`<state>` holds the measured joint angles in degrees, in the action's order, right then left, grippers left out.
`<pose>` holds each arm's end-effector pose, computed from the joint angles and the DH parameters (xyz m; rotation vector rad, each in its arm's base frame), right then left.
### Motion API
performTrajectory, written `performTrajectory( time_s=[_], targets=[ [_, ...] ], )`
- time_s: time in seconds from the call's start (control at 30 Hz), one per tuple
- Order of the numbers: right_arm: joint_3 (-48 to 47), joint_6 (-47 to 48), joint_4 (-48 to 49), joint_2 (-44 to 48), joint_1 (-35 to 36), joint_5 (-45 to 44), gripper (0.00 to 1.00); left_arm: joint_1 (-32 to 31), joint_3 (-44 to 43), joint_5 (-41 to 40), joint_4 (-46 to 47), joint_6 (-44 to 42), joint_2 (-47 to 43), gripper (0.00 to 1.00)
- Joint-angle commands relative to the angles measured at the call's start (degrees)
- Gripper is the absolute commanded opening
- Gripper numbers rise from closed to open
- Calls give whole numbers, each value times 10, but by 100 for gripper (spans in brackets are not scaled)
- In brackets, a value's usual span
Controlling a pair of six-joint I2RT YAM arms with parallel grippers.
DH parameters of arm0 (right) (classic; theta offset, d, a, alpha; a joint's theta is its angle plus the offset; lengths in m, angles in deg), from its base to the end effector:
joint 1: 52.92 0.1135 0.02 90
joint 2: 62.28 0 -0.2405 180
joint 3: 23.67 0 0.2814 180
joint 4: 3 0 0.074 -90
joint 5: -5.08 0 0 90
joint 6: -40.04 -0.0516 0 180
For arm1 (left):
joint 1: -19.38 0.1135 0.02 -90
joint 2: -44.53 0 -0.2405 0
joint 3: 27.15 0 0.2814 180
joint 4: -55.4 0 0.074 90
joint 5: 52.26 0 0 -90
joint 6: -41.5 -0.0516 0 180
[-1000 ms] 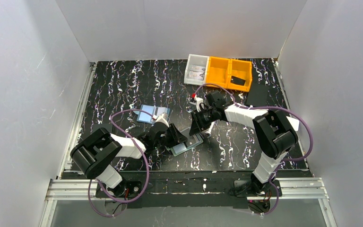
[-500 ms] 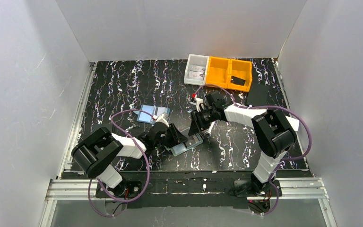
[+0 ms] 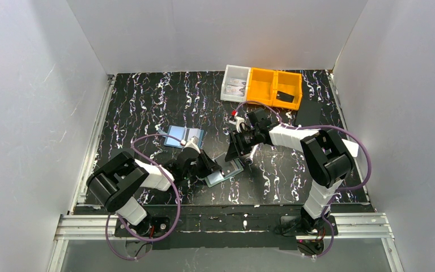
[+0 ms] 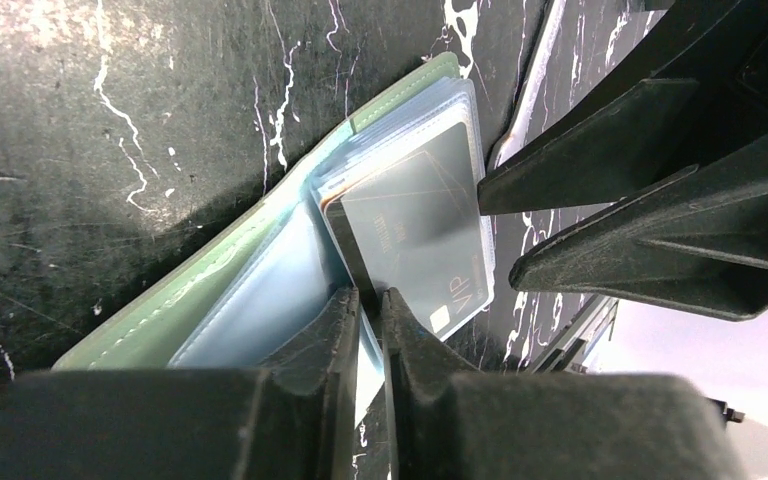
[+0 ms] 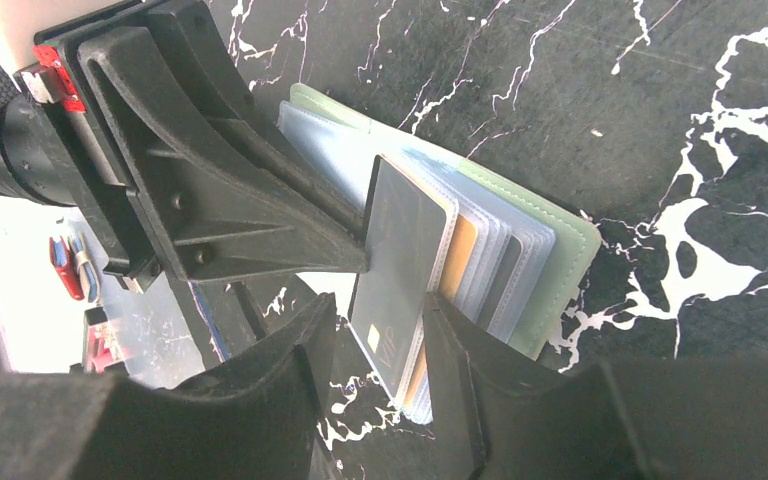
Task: Take the credit cards out of the card holder
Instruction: Remove the credit card from the card holder.
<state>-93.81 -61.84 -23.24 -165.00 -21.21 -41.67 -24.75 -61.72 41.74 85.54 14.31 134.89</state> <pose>0.3026 0.2285 0.1077 -0.7703 2.4416 1.2511 0.2077 -0.2065 0.0670 -0.3168 2.2314 -1.1859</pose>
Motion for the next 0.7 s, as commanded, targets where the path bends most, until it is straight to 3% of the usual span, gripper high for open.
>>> performTrajectory(
  time_s=[0.0,0.67],
  targets=[
    [2,-3,2,-8,9,22,46,0,12,-8,-17,-11,21,3],
    [-6,34,-30,11,5,-38,54,8,43,-2,45,6,68,0]
  ],
)
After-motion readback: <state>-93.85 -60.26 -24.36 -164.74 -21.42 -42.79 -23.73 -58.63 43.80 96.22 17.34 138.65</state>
